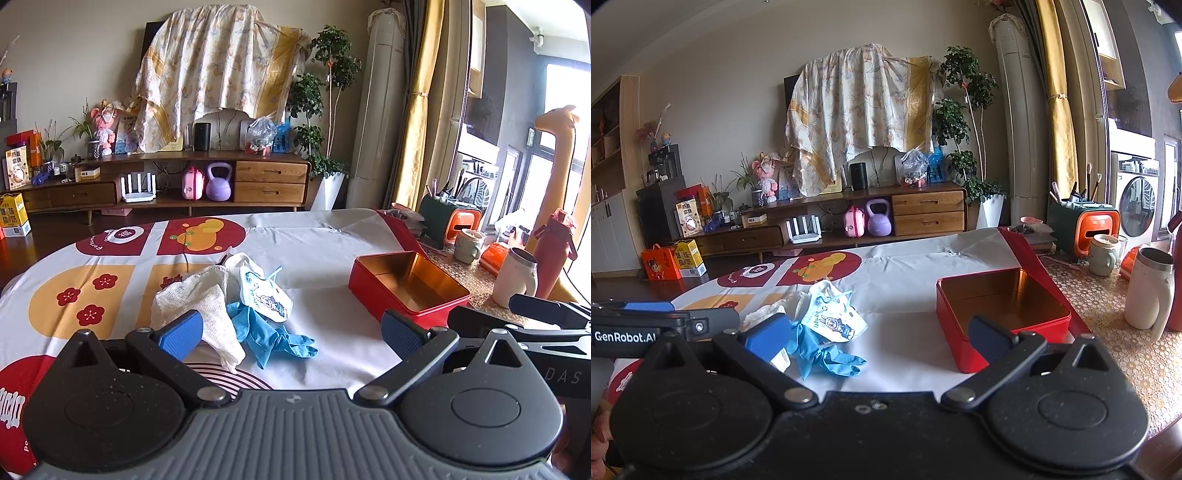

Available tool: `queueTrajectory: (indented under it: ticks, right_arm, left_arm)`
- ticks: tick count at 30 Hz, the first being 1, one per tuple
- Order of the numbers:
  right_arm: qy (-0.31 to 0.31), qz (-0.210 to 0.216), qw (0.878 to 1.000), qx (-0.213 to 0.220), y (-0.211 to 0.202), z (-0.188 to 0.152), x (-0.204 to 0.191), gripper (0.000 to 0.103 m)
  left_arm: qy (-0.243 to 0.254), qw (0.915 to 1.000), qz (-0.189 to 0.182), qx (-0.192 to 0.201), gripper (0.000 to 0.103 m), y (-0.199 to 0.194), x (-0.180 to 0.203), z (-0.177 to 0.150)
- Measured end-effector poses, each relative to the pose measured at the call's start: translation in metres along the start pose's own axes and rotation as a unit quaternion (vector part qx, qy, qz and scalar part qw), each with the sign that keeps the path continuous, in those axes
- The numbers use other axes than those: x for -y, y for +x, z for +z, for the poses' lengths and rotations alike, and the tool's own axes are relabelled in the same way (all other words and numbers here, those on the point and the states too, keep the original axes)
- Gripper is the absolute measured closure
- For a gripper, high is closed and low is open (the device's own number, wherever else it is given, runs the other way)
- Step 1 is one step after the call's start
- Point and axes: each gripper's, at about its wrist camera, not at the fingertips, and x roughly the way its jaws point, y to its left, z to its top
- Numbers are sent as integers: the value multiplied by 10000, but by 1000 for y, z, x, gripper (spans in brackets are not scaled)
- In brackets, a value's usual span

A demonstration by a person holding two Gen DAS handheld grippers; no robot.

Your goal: Organize soft objects

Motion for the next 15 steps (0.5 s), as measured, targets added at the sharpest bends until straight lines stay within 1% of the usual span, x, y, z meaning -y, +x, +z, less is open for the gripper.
queueTrajectory:
  ticks: [15]
  right_arm:
    - [4, 21, 10000, -9, 0, 0, -3, 0]
  left_arm:
    - [-52, 10000, -9, -5, 0, -3, -2, 0]
